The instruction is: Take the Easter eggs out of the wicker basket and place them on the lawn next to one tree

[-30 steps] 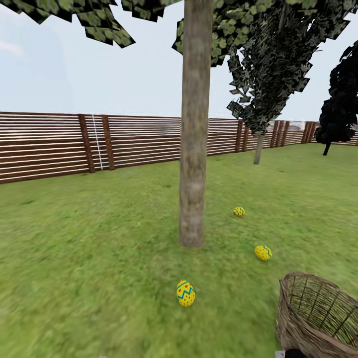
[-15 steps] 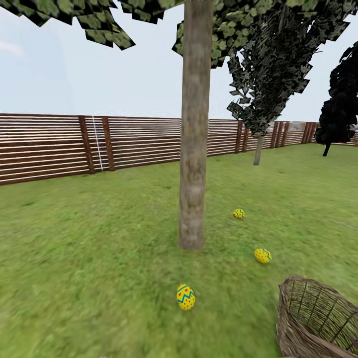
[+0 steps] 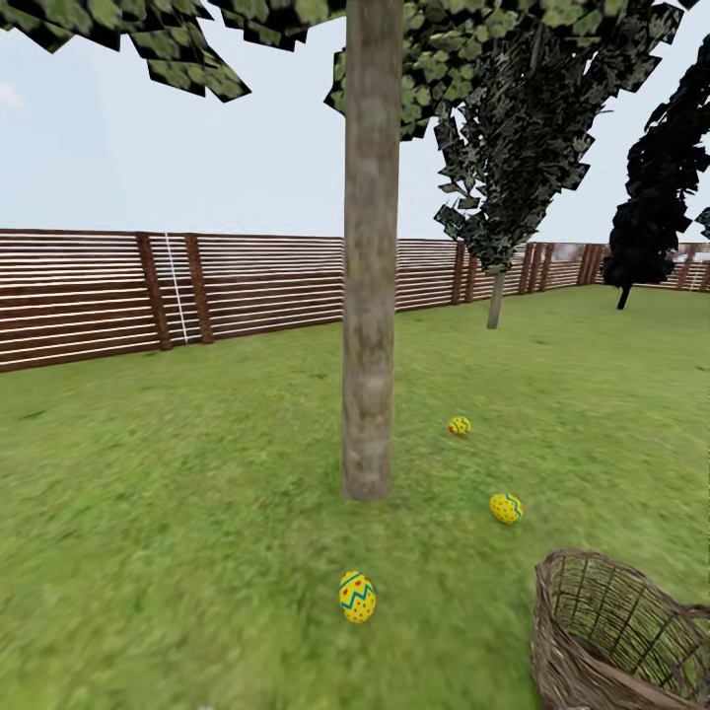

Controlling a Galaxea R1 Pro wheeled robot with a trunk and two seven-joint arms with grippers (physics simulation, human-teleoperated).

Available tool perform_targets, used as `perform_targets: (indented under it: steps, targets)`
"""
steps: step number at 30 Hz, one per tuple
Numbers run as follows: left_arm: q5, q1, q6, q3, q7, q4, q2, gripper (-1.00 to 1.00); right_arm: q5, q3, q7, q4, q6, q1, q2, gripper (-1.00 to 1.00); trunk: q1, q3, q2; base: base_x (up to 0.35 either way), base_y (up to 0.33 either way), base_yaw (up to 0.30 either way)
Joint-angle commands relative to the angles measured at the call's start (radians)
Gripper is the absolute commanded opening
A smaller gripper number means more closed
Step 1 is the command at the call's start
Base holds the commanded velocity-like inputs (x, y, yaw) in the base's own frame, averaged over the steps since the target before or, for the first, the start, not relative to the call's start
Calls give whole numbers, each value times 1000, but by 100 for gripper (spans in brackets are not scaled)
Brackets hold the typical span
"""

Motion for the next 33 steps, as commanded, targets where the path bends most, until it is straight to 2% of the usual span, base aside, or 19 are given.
perform_targets:
  steps: [1,13,20,28,33]
  targets:
    - [3,-1,2,8,-1,2,1,100,4,4,5,-2,2,0,0,100,-4,2,7,0,0,-9]
    - [4,-1,4,7,-2,2,0,100,4,6,1,4,-6,0,3,100,-50,50,91,0,0,-126]
    - [7,4,9,7,-1,4,0,100,7,6,-10,39,-7,0,25,100,-77,81,140,0,0,-192]
    - [9,11,5,8,0,4,2,100,4,4,-9,41,-10,0,29,100,-108,113,196,0,0,-129]
    - [10,11,2,8,1,4,2,100,4,4,-9,41,-11,0,28,100,-127,129,231,-226,32,-9]
